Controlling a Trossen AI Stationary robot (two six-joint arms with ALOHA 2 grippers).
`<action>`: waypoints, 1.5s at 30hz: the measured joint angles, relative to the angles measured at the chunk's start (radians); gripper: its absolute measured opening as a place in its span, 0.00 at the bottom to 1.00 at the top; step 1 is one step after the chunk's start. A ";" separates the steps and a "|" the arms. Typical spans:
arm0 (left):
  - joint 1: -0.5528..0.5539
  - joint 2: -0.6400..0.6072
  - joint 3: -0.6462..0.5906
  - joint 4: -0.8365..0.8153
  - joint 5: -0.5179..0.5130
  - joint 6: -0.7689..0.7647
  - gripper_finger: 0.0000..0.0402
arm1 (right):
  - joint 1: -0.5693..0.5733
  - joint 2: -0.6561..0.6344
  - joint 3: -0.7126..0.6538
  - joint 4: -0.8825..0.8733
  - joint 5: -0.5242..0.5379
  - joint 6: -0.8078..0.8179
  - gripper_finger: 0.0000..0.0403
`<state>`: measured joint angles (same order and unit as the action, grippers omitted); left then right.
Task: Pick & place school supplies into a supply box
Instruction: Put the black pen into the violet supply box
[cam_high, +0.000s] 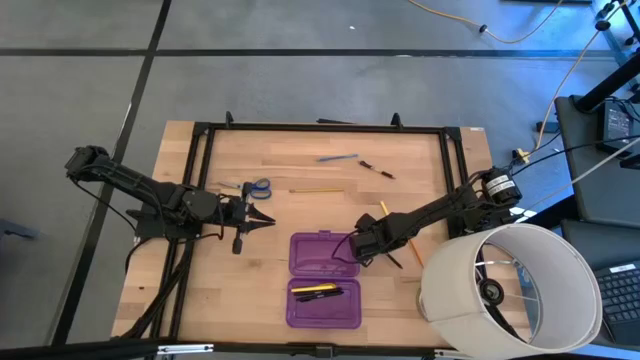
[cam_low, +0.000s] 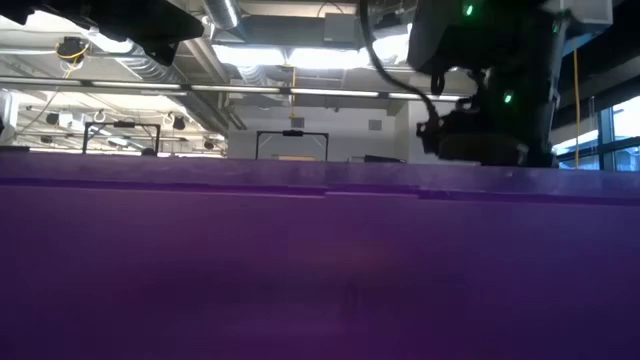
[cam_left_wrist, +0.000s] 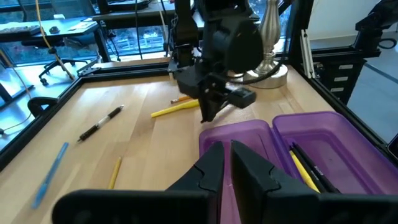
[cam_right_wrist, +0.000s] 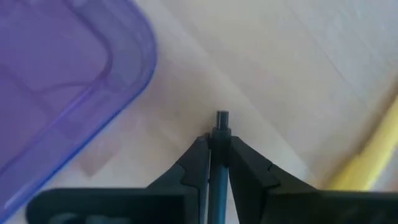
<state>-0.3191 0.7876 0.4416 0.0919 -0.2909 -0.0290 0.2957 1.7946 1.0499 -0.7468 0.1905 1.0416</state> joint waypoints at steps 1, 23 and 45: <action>0.000 0.000 0.000 0.000 0.000 0.000 0.05 | 0.006 -0.001 0.020 -0.012 0.007 -0.001 0.15; 0.000 0.000 0.000 0.001 0.000 0.007 0.06 | 0.130 0.000 0.221 0.617 0.051 -0.719 0.15; 0.000 0.023 0.000 0.002 -0.006 0.025 0.06 | 0.188 0.290 0.376 0.668 -0.237 -0.784 0.15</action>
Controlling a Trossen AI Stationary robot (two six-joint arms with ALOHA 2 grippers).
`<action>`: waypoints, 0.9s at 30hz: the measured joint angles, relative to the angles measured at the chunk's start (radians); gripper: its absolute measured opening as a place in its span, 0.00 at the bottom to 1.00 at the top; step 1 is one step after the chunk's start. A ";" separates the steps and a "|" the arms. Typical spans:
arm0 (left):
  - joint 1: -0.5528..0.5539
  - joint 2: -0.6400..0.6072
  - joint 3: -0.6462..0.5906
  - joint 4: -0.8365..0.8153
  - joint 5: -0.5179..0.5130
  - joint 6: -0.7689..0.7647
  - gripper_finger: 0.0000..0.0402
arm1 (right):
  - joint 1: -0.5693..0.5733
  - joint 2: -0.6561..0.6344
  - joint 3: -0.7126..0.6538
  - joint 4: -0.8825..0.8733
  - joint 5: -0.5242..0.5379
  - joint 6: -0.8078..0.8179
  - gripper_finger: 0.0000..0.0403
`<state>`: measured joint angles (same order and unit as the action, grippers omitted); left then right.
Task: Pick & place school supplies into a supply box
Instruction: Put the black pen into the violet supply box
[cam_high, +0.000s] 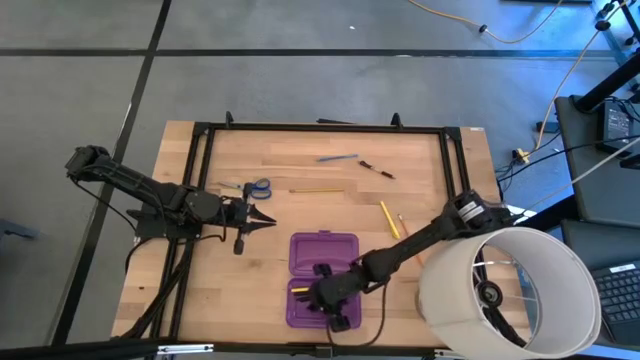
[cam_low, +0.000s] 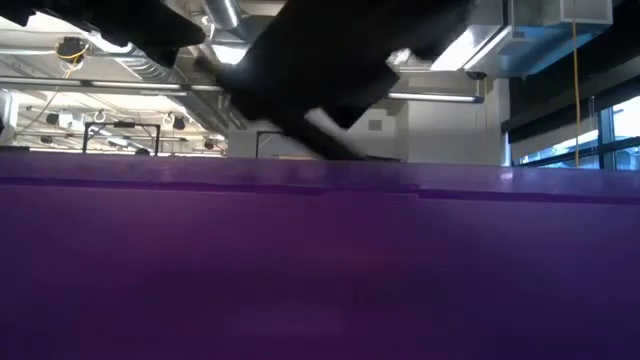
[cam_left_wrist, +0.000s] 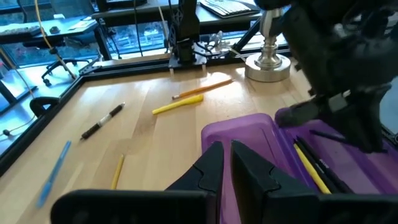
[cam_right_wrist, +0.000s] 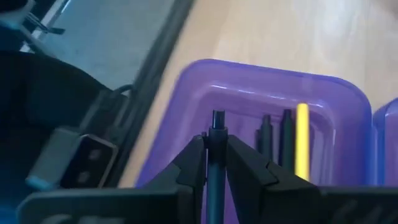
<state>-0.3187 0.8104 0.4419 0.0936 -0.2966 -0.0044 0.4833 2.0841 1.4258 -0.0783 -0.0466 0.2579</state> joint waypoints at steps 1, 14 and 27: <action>0.000 0.000 0.000 0.000 0.000 0.000 0.06 | -0.004 0.008 0.003 0.003 -0.007 0.000 0.15; 0.000 0.000 0.000 0.000 0.000 0.000 0.06 | -0.029 0.064 0.004 0.005 -0.053 0.002 0.15; 0.000 0.000 0.000 -0.001 0.001 0.000 0.05 | -0.030 0.064 0.004 0.005 -0.087 0.004 0.25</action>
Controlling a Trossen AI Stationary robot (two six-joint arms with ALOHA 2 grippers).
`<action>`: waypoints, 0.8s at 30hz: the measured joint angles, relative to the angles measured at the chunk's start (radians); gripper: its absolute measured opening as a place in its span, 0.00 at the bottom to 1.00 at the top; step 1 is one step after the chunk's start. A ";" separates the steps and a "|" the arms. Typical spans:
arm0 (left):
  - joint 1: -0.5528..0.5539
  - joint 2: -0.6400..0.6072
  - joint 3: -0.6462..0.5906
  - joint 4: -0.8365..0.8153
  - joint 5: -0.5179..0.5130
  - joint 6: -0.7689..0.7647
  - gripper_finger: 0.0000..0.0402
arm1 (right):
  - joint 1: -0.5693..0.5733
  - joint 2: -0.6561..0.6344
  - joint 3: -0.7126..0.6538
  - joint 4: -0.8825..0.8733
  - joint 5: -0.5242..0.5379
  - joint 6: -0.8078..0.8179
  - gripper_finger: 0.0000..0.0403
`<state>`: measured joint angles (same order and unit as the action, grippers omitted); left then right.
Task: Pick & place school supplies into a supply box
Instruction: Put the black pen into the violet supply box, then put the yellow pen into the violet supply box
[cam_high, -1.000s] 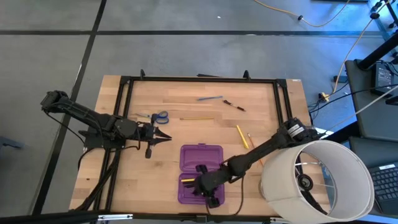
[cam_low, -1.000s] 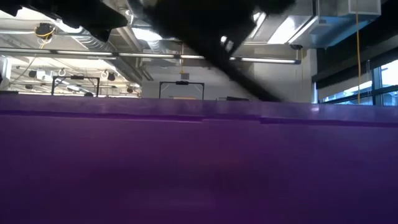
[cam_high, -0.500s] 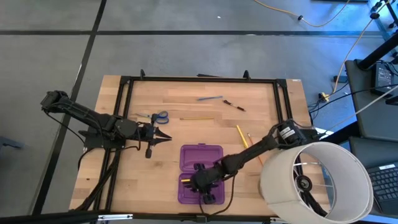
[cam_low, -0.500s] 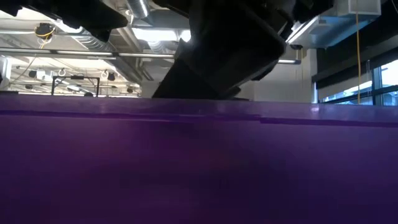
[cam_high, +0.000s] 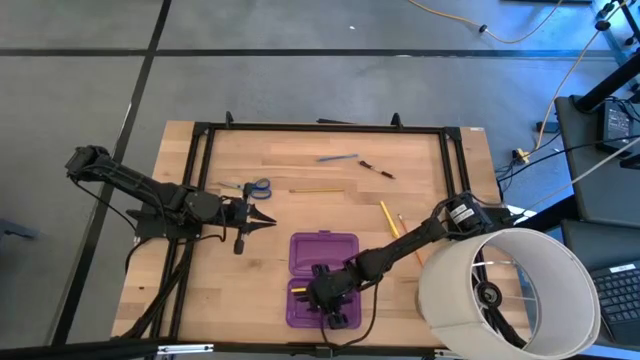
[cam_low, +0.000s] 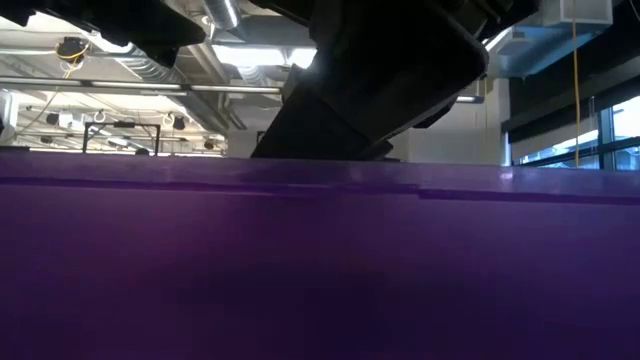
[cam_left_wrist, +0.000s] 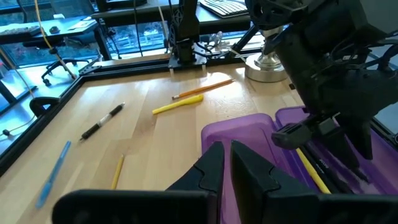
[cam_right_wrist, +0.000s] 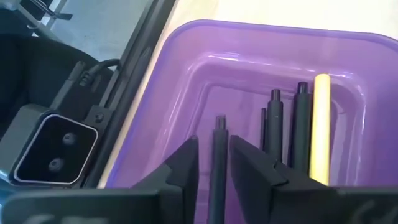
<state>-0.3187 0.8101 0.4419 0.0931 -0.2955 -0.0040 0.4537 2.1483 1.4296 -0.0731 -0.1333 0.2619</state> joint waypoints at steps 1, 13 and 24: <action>0.000 0.000 0.000 0.000 0.000 0.000 0.05 | 0.000 0.000 0.000 0.000 0.000 0.000 0.26; 0.000 0.000 0.000 0.000 0.001 0.000 0.05 | -0.009 -0.144 0.001 -0.200 0.075 0.141 0.30; 0.000 0.000 0.000 -0.001 0.001 -0.006 0.05 | -0.059 -0.270 -0.017 -0.818 0.513 0.489 0.30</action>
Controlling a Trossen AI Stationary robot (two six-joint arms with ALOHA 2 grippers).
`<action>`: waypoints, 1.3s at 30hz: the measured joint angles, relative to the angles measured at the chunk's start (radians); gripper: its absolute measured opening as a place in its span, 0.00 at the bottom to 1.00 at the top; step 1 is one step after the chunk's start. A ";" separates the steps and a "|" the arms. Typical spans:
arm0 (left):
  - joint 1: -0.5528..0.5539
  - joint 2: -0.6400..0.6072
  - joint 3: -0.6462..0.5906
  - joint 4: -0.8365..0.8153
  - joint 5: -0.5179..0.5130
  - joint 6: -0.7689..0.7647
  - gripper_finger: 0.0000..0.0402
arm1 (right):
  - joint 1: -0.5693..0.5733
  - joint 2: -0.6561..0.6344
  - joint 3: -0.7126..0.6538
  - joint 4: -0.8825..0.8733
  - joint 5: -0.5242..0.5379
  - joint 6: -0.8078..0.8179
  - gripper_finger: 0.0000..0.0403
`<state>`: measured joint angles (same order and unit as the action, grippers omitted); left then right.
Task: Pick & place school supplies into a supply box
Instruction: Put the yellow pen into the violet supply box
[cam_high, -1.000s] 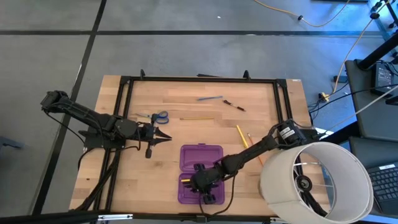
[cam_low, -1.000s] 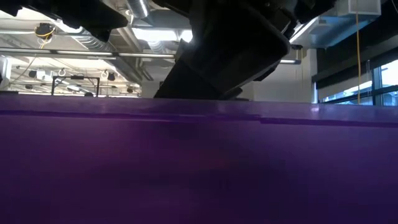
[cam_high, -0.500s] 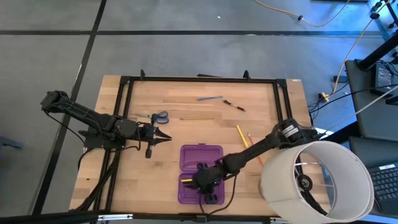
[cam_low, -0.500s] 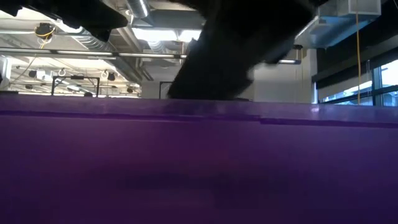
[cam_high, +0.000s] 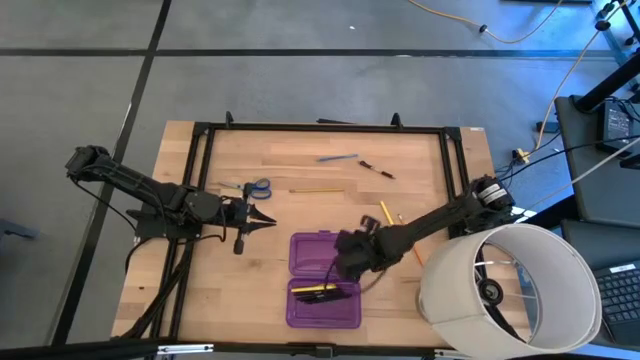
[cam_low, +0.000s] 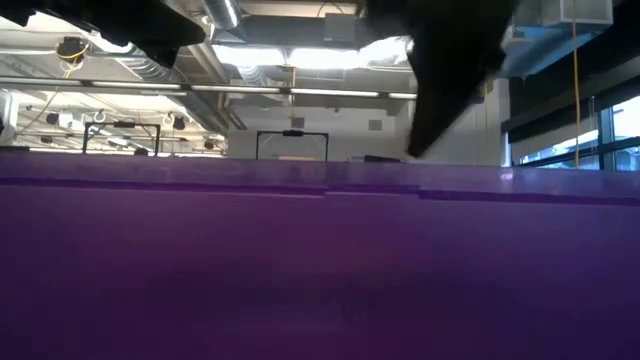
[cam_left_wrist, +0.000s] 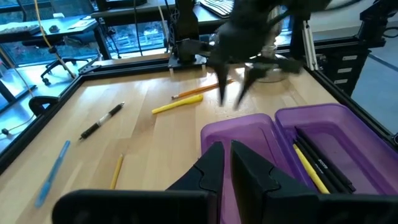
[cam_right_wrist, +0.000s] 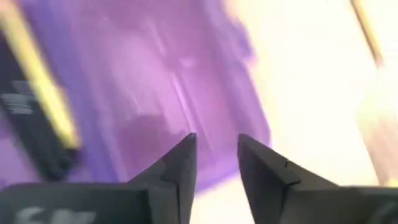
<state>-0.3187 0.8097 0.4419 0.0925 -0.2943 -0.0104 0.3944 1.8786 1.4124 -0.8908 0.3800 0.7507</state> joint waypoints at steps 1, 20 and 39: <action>0.000 0.000 0.000 0.000 0.000 -0.001 0.06 | -0.015 0.000 -0.015 -0.031 -0.005 0.038 0.30; 0.000 0.021 0.000 0.000 -0.003 -0.002 0.05 | -0.188 -0.385 -0.586 0.124 -0.163 0.328 0.30; 0.000 0.104 0.000 0.016 -0.089 0.043 0.05 | -0.187 -0.418 -0.719 0.212 -0.164 0.422 0.35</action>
<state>-0.3191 0.9137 0.4419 0.1085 -0.3834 0.0330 0.2077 1.4601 0.6930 -0.6788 0.2163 1.1722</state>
